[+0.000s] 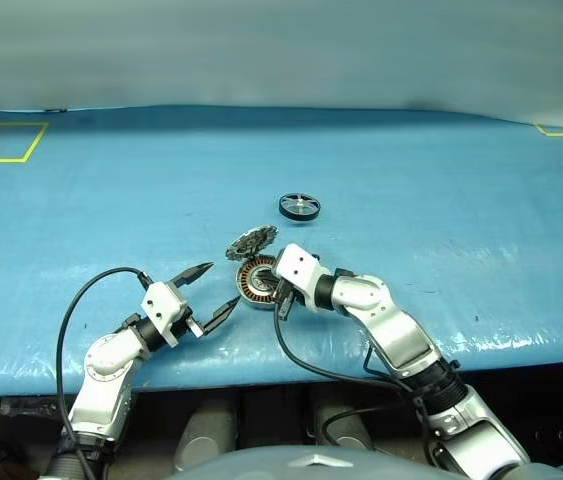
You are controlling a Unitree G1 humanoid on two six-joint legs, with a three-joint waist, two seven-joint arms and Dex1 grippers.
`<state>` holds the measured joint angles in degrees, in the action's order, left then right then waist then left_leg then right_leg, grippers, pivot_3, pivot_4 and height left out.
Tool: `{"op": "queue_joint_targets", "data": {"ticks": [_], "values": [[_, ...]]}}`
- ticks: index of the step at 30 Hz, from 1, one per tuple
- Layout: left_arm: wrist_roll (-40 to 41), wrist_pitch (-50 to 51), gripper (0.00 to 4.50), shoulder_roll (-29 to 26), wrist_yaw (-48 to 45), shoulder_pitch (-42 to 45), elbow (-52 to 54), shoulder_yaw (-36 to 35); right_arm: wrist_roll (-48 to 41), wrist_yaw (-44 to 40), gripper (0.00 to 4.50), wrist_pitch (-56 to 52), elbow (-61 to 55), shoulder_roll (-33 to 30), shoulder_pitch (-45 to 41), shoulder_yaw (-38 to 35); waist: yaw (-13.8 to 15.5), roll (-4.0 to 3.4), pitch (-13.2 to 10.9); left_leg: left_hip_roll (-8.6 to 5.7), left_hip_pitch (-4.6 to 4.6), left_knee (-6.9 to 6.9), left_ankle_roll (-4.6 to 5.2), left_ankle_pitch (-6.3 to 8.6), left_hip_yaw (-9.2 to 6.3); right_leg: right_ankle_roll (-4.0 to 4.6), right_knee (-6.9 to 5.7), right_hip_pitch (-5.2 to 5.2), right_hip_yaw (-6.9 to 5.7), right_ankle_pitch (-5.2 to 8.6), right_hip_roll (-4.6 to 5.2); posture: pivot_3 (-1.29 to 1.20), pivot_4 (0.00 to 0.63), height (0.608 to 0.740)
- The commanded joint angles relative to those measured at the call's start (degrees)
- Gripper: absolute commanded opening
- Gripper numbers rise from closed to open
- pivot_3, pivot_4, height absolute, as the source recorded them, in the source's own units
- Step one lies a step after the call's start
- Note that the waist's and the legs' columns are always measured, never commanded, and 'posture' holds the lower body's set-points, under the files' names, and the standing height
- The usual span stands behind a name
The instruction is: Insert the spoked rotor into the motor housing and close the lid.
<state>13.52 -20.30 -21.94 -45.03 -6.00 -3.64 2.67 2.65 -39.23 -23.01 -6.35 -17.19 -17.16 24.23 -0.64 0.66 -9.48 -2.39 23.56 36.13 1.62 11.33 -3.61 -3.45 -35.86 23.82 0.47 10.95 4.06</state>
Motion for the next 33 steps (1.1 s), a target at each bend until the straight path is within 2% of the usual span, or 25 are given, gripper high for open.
{"op": "queue_joint_targets", "data": {"ticks": [1,15,27,33], "values": [[-0.25,-0.90,4.25,-0.21,0.34,-0.17,0.92,-0.29,1.12,0.21,0.02,0.14,3.06,-0.70,0.28,0.61,-0.01,0.00,0.01,0.01,-0.03,0.00,-0.01,0.00,0.00,0.00,0.00,0.00,0.00,0.00,0.01,0.00,0.150,0.740],[-0.33,-0.89,4.25,0.06,0.29,-0.01,0.79,0.18,-1.36,0.11,0.02,-0.28,-5.26,-1.20,-0.42,-2.13,0.04,0.00,0.00,0.00,0.12,0.00,0.00,0.00,0.00,0.00,-0.01,0.02,-0.05,0.00,0.08,0.00,0.150,0.740],[-0.39,-1.09,4.25,0.00,0.33,-0.11,0.90,0.12,0.15,0.12,0.02,-0.20,0.24,-1.38,0.69,0.65,-0.01,0.00,0.00,0.00,0.09,-0.03,0.00,0.00,0.00,0.01,0.00,0.00,-0.05,0.01,0.02,0.00,0.150,0.740],[-0.36,-1.13,4.25,0.09,0.26,-0.30,0.88,0.25,0.53,0.26,0.02,0.00,-1.44,-2.22,1.15,0.32,0.00,0.00,0.01,0.01,0.01,-0.03,-0.02,0.01,-0.01,0.01,0.00,0.02,-0.05,0.01,0.15,0.00,0.150,0.740]]}}
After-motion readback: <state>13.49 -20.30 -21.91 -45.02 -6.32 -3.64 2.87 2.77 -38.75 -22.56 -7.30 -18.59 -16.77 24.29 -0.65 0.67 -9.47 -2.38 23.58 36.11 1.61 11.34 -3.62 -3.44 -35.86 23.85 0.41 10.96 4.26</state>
